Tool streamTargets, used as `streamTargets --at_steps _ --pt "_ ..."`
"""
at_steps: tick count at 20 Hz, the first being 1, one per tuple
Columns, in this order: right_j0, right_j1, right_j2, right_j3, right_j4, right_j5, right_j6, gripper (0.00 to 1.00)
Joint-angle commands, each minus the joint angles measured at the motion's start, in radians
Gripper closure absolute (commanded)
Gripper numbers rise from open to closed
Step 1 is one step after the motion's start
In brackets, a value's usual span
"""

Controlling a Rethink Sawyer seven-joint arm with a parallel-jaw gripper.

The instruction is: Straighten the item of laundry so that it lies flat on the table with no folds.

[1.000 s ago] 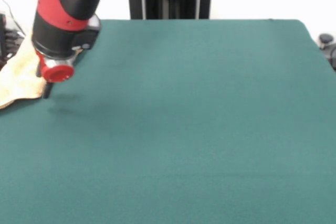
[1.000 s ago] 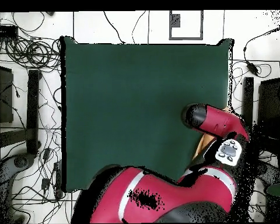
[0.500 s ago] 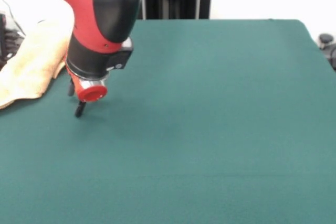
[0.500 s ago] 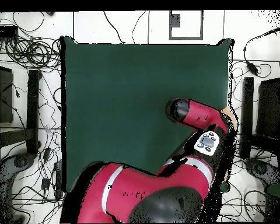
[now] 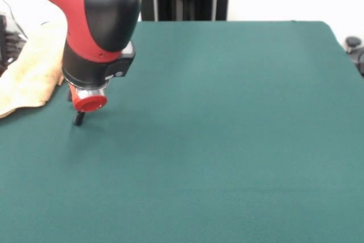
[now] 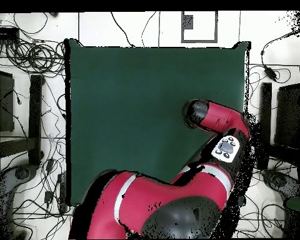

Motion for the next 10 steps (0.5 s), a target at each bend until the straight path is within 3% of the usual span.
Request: streamTargets --at_steps 1,10 --pt "-0.038 0.133 0.070 -0.033 -0.001 0.073 0.105 0.00" --pt "-0.030 0.195 0.049 -0.058 -0.017 0.025 0.144 0.00"
